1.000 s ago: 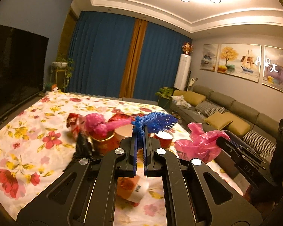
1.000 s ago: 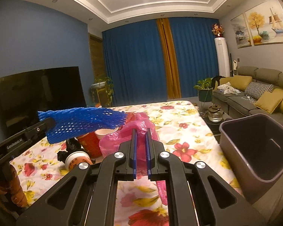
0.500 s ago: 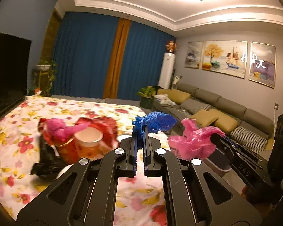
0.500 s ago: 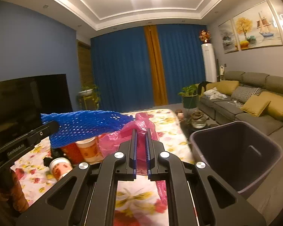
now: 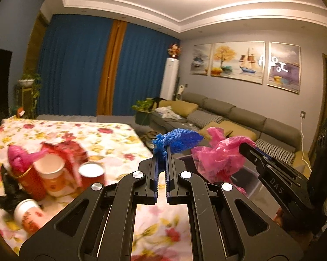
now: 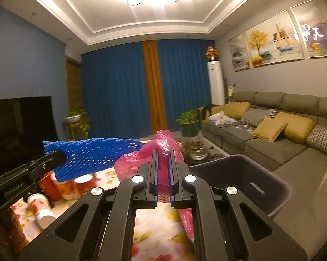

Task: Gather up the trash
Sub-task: 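Lift the blue net and pink bag and carry both over the gray bin, then open both grippers to drop the blue net and pink bag into the bin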

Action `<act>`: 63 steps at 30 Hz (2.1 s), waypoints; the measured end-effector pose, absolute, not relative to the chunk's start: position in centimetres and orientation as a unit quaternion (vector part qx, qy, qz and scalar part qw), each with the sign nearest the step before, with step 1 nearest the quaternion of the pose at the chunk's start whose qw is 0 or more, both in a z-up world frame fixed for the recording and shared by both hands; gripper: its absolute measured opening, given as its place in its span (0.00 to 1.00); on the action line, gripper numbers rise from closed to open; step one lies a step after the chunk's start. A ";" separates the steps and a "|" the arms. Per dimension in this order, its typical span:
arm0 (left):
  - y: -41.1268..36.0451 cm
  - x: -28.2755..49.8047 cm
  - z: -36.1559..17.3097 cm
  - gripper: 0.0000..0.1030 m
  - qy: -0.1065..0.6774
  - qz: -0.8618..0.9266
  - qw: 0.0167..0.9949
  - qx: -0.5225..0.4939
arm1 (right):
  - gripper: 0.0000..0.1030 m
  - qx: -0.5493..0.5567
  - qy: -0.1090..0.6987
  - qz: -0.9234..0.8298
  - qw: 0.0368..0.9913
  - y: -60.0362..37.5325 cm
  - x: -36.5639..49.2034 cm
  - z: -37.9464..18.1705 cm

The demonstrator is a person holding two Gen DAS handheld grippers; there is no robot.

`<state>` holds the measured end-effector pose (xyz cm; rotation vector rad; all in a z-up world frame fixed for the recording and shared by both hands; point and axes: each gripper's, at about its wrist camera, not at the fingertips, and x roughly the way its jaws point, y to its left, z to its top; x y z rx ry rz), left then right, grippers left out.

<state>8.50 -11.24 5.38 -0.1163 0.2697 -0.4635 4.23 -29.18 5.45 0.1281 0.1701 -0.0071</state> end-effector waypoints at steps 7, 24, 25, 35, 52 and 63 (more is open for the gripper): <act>-15.3 9.9 5.0 0.04 0.134 -0.266 0.953 -0.055 | 0.08 0.074 0.077 -0.051 0.993 -32.9 4.4 5.1; -20.7 12.9 2.3 0.04 0.165 -0.312 0.934 -0.052 | 0.08 0.087 0.088 -0.099 0.987 -37.9 5.6 3.0; -20.9 13.1 2.1 0.04 0.168 -0.314 0.933 -0.052 | 0.08 0.088 0.089 -0.100 0.987 -37.9 5.7 2.8; -22.6 14.2 1.3 0.04 0.183 -0.328 0.925 -0.054 | 0.09 0.094 0.093 -0.108 0.985 -38.0 7.0 2.9; -24.7 15.9 -0.6 0.04 0.224 -0.362 0.903 -0.056 | 0.14 0.105 0.105 -0.110 0.983 -38.7 8.0 2.3; -23.8 16.4 -1.7 0.57 0.241 -0.349 0.902 -0.076 | 0.37 0.112 0.106 -0.118 0.981 -38.8 7.6 1.9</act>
